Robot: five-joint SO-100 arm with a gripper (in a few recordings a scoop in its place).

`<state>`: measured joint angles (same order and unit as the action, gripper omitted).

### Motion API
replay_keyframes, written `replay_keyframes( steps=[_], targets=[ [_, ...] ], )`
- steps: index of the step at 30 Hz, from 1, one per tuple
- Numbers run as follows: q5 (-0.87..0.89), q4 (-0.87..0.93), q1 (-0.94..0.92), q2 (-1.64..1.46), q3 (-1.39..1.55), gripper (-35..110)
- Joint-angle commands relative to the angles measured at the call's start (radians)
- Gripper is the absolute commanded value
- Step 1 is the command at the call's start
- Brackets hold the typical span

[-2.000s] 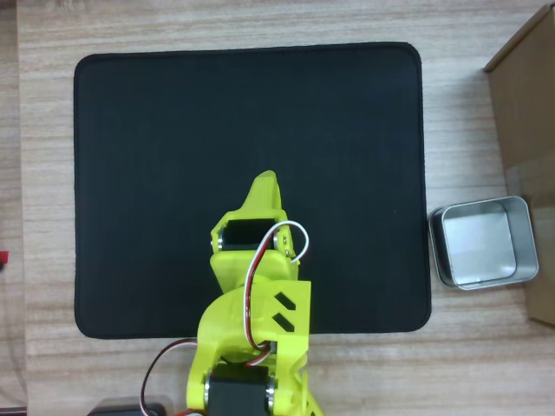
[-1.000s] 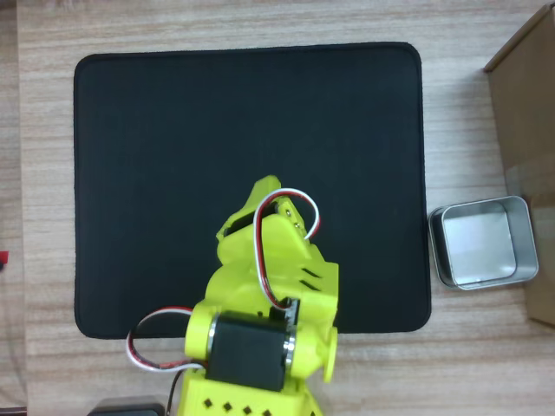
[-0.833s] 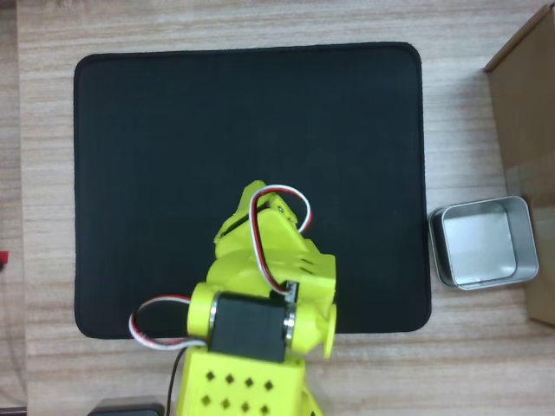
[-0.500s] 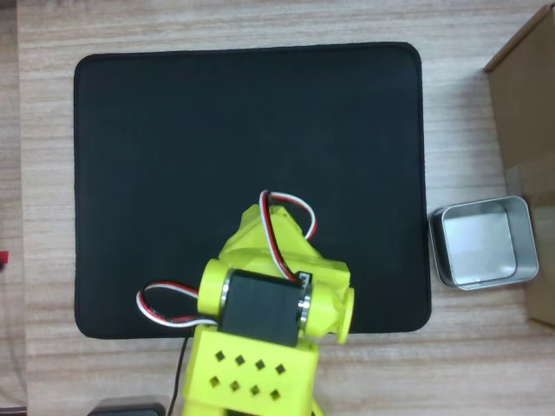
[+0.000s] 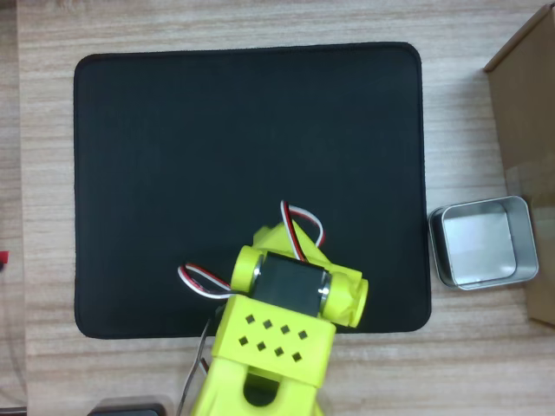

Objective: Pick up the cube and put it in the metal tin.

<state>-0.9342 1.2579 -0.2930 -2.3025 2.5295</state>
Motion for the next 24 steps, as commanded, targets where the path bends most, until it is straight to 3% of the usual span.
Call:
replay_keyframes(
  steps=[1, 7, 19, 24],
  targets=[
    [-0.012, -0.009, -0.02, -0.009, 0.021, 29],
    [-0.035, -0.06, -0.043, 0.023, 0.049, 29],
    [-0.04, -0.098, -0.031, -0.009, 0.098, 1],
    [-0.025, -0.095, -0.014, -0.081, 0.115, 0]
  ],
)
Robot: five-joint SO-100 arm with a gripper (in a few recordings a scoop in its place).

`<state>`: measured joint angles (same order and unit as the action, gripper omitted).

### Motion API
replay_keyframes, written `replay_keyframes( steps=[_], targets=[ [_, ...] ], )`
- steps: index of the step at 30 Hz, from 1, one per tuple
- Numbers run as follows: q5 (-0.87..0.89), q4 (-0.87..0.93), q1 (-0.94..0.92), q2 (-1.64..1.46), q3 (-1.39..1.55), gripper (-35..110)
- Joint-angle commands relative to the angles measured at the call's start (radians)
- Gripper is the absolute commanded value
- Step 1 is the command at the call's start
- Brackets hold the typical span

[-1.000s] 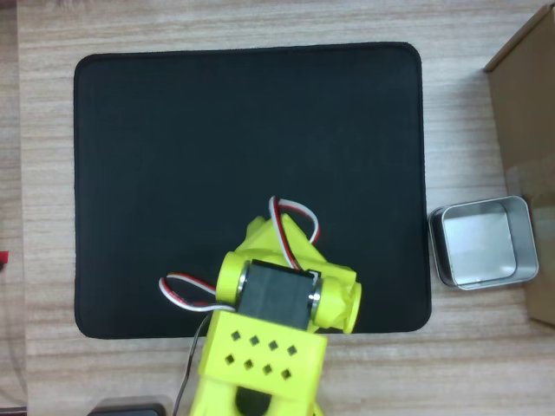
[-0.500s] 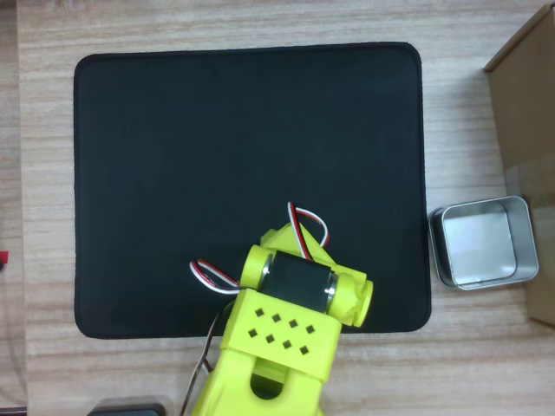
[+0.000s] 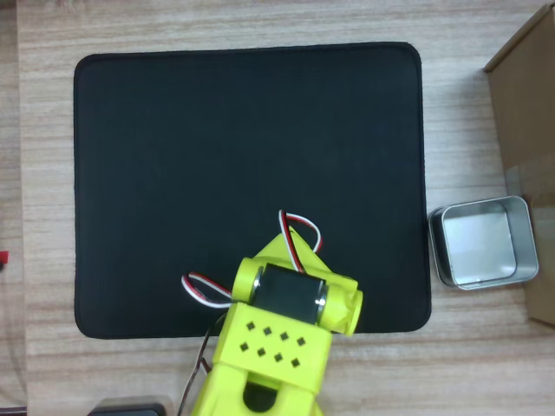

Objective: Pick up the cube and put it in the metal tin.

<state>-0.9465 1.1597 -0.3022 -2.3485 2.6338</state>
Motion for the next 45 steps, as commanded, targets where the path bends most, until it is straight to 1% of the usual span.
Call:
replay_keyframes(
  steps=[1, 4, 10, 14, 18, 23, 26, 31, 35, 38, 45],
  targets=[
    [0.003, 0.005, -0.005, -0.067, 0.011, 0],
    [0.08, -0.002, -0.015, -0.17, 0.006, 0],
    [0.146, -0.002, -0.061, -0.336, 0.009, 0],
    [0.245, 0.002, -0.089, -0.471, 0.003, 0],
    [0.347, -0.025, -0.207, -0.557, -0.04, 0],
    [0.41, -0.077, -0.325, -0.626, -0.061, 1],
    [0.506, -0.156, -0.442, -0.635, -0.075, 0],
    [0.543, -0.261, -0.545, -0.552, -0.08, 0],
    [0.571, -0.428, -0.624, -0.408, -0.086, 0],
    [0.577, -0.522, -0.669, -0.284, -0.1, 0],
    [0.563, -0.713, -0.667, -0.044, -0.086, 0]
  ],
)
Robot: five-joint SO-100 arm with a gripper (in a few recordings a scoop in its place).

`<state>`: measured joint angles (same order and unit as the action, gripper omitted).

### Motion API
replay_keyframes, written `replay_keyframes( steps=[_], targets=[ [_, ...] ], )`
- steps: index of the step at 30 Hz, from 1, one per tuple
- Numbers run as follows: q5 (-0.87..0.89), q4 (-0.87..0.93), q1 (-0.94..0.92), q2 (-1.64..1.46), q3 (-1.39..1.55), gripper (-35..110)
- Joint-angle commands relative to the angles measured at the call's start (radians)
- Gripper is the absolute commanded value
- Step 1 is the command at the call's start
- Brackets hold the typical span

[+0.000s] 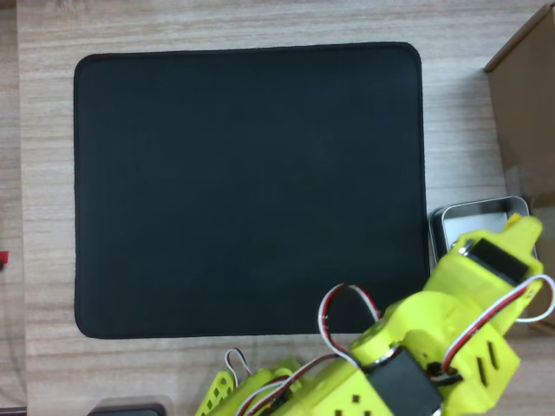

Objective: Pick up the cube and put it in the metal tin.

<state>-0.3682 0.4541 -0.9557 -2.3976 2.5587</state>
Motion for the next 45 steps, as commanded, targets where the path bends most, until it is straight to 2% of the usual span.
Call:
replay_keyframes(
  steps=[1, 7, 13, 14, 22, 26, 29, 36, 41, 45],
  targets=[
    [-0.023, -0.029, -0.009, 0.037, -0.009, 0],
    [-0.095, -0.106, -0.002, 0.098, 0.052, 3],
    [-0.097, -0.106, 0.003, 0.08, 0.067, 25],
    [-0.097, -0.106, 0.003, 0.08, 0.069, 25],
    [-0.035, -0.092, 0.066, -0.092, 0.149, 21],
    [-0.035, -0.008, 0.137, -0.199, 0.144, 18],
    [-0.035, 0.095, 0.215, -0.278, 0.104, 14],
    [-0.029, 0.152, 0.456, -0.426, 0.08, 4],
    [0.037, 0.215, 0.627, -0.502, 0.057, 0],
    [0.195, 0.213, 0.761, -0.591, 0.117, 0]
  ],
)
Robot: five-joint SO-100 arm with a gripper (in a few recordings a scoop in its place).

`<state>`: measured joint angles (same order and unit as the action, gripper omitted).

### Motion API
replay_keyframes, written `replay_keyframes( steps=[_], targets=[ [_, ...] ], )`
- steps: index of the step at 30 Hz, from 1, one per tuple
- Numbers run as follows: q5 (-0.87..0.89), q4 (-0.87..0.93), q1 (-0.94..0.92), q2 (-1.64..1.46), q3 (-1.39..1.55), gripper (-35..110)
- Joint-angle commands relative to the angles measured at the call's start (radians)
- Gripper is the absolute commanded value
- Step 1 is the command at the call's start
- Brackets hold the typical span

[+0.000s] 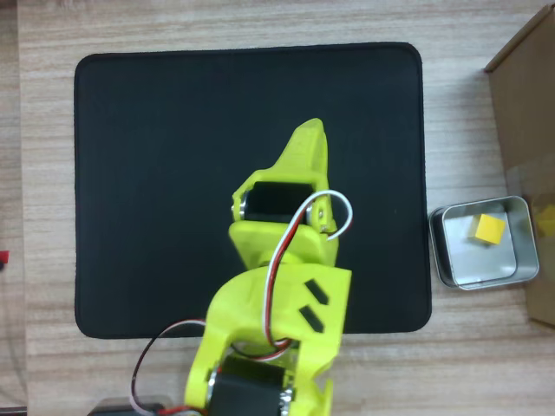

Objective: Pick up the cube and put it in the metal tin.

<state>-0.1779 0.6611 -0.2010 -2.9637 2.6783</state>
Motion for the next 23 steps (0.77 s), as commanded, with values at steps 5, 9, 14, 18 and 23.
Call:
replay_keyframes(
  steps=[5, 9, 14, 18, 23],
  targets=[
    [0.029, 0.008, 0.12, -0.147, 0.133, 0],
    [0.025, 0.018, 0.155, -0.252, 0.227, 0],
    [0.023, 0.087, 0.181, -0.399, 0.314, 0],
    [0.031, 0.058, 0.161, -0.399, 0.399, 0],
    [0.072, 0.126, 0.155, -0.4, 0.422, 0]
  ],
)
